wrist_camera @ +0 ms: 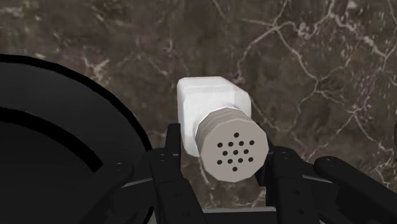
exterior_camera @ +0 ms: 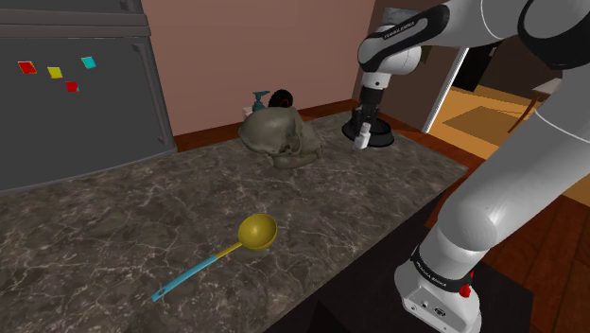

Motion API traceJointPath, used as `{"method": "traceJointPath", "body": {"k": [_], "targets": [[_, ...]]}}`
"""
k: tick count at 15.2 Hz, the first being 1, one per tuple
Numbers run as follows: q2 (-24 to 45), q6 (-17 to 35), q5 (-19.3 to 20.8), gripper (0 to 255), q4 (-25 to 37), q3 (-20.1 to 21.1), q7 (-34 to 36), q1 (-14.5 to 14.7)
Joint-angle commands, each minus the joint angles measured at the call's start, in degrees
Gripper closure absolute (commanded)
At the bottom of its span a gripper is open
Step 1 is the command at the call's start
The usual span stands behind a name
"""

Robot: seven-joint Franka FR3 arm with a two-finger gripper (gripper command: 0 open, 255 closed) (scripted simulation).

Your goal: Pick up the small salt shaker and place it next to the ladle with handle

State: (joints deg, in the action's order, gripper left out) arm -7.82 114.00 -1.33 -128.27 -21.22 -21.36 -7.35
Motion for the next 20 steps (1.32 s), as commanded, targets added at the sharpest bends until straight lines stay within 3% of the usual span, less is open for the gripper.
{"method": "traceJointPath", "body": {"k": [1, 20], "targets": [[-0.5, -1.6, 0.2, 255, 1.1, 0.1, 0.3, 0.0], [-3.8, -16.2, 1.1, 255, 12.7, 0.9, 2.0, 0.2]]}}
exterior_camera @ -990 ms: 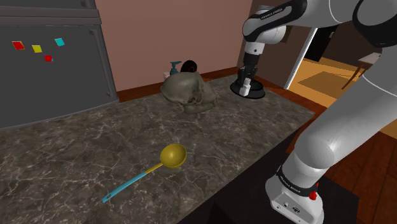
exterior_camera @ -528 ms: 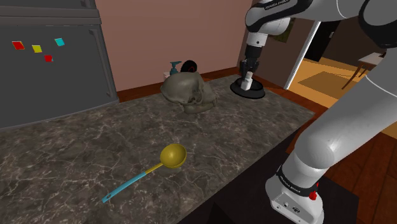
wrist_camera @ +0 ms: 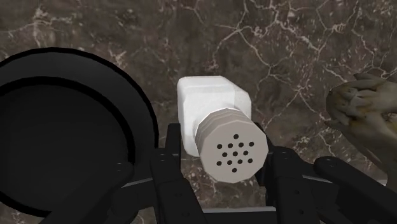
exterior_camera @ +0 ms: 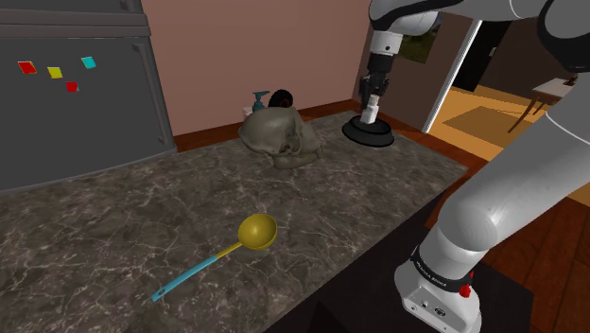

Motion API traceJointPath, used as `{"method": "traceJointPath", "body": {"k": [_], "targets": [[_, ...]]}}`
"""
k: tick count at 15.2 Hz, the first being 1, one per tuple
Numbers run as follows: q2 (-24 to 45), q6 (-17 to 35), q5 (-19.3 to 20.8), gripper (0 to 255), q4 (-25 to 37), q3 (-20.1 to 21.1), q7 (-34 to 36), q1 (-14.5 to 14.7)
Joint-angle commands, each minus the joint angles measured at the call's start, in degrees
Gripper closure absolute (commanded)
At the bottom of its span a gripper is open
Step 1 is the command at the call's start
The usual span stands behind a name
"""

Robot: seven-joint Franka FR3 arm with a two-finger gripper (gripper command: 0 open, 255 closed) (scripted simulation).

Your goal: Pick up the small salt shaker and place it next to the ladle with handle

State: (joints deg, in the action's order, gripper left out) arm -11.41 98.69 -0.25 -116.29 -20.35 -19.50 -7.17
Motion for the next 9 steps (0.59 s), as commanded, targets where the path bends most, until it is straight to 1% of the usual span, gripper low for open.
{"method": "traceJointPath", "body": {"k": [1, 7, 9], "targets": [[-0.2, -1.7, 0.1, 255, 1.5, 0.1, 0.1, 0.0], [-0.2, -5.7, 0.0, 255, 5.5, 0.2, 0.4, 0.1], [-3.3, -5.4, 0.3, 255, 2.4, 2.0, 3.2, 1.0]]}}
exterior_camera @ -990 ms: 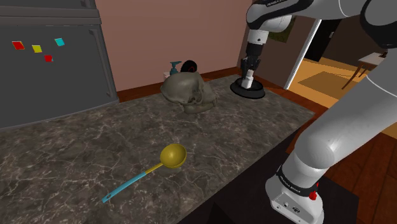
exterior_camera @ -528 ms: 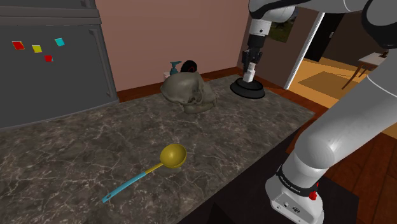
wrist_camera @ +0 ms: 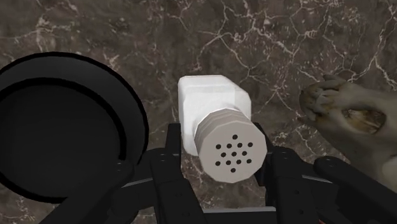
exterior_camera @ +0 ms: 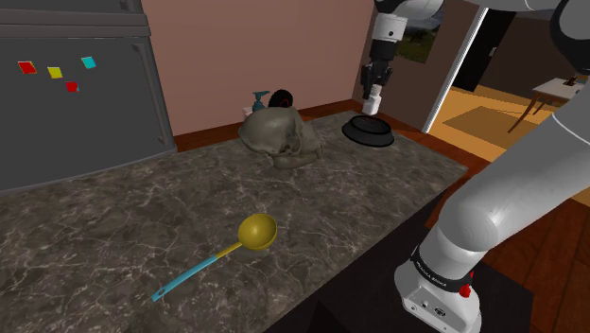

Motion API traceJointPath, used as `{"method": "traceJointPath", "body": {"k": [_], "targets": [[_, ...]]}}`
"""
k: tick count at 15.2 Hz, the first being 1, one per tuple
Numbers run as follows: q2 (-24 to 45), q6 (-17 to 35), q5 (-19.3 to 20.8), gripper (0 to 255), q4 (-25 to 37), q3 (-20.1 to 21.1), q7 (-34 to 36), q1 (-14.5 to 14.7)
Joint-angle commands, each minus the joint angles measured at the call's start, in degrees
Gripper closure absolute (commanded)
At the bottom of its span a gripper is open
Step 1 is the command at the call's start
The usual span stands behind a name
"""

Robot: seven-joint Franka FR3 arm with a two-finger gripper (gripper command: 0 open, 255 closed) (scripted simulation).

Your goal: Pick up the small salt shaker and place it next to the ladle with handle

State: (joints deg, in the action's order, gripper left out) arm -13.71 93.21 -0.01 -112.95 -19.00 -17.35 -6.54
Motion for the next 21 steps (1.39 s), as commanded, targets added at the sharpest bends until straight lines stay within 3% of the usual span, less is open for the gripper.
{"method": "traceJointPath", "body": {"k": [1, 11, 21], "targets": [[-2.4, 0.2, 0.1, 255, -2.4, 1.6, 2.5, 0.7], [-13.9, 0.7, -2.8, 255, -13.6, 11.6, 16.3, 4.8], [-19.5, 1.4, -9.1, 255, -18.4, 22.4, 30.0, 9.9]]}}
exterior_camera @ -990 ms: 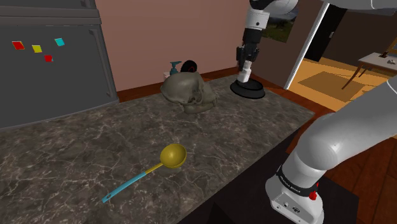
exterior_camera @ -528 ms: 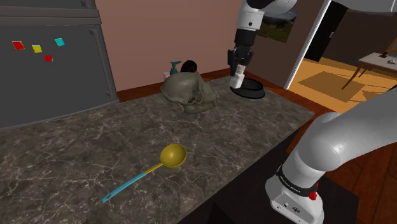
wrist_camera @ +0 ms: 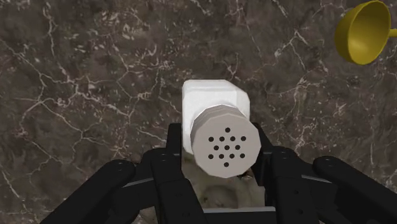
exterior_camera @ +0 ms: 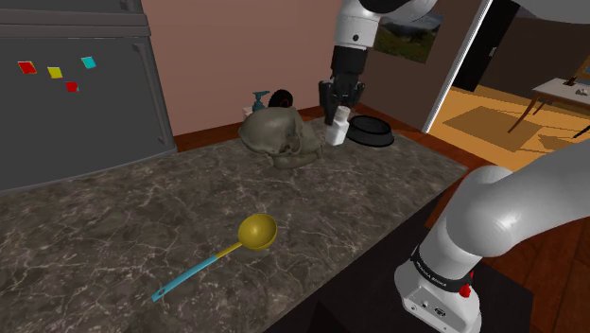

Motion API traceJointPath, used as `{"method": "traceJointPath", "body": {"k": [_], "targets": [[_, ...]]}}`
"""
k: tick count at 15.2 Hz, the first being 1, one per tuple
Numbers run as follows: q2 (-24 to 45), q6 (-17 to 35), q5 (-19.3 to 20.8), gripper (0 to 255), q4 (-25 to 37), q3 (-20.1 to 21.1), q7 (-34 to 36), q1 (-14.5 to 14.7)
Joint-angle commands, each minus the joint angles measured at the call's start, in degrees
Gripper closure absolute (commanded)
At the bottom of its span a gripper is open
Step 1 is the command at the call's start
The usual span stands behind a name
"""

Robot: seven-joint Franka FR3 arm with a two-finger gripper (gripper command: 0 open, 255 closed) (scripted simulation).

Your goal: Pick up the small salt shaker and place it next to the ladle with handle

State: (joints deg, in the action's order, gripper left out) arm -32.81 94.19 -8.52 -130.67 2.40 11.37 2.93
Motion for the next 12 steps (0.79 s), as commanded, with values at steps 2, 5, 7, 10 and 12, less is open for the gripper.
{"method": "traceJointPath", "body": {"k": [2, 5, 7, 10, 12], "targets": [[-0.7, 0.7, -2.1, 255, -0.9, 3.2, 4.0, 1.6], [-0.7, 1.3, -4.2, 255, -0.7, 6.6, 8.1, 3.2], [-0.4, 1.8, -5.5, 255, -0.3, 8.9, 10.9, 4.2], [0.7, 2.6, -7.3, 255, 0.8, 12.4, 15.0, 5.6], [1.7, 3.2, -8.4, 255, 1.9, 14.7, 17.8, 6.5]]}}
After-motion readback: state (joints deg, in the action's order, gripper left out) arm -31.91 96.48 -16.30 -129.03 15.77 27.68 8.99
